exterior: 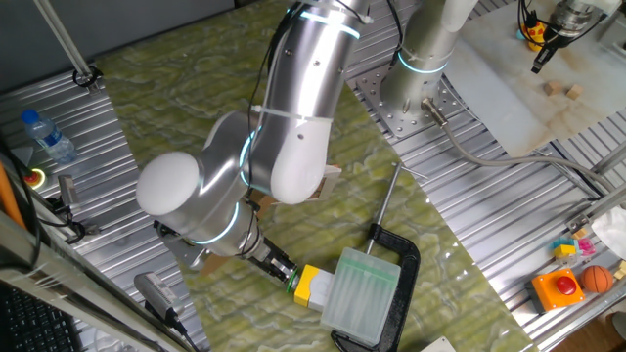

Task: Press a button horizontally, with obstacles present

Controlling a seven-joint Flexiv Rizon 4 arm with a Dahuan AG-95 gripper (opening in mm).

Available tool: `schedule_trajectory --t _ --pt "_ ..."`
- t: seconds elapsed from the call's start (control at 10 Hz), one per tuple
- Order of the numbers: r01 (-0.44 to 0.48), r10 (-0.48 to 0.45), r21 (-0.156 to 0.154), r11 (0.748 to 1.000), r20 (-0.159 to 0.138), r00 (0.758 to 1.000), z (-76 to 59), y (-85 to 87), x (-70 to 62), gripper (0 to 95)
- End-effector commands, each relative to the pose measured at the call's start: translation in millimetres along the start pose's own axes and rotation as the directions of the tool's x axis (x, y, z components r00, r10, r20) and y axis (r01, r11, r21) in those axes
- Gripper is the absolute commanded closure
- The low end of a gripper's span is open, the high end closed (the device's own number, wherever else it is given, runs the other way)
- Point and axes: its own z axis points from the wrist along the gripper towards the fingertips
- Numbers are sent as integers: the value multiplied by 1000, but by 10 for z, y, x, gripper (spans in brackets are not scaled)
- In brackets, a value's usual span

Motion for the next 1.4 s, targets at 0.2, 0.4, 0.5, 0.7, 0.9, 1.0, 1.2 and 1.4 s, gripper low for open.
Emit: schedule_trajectory --t 0.2,0.4,0.5,0.7,0.9,1.0,1.2,1.4 --pt "2 -2 -2 1000 8 1000 42 4 -12 950" --pt "2 -2 -1 1000 22 1000 31 18 -25 950" --pt "-1 1 0 1000 25 1000 25 31 -36 950" --pt "-7 7 -3 1000 43 999 104 47 -53 950" --pt "-2 2 -9 1000 58 998 201 20 -68 950" --pt "-3 3 -3 1000 57 998 213 25 -81 950" --pt "3 -3 -2 1000 58 998 209 32 -89 950" --pt "0 1 -10 1000 61 998 207 33 -89 950"
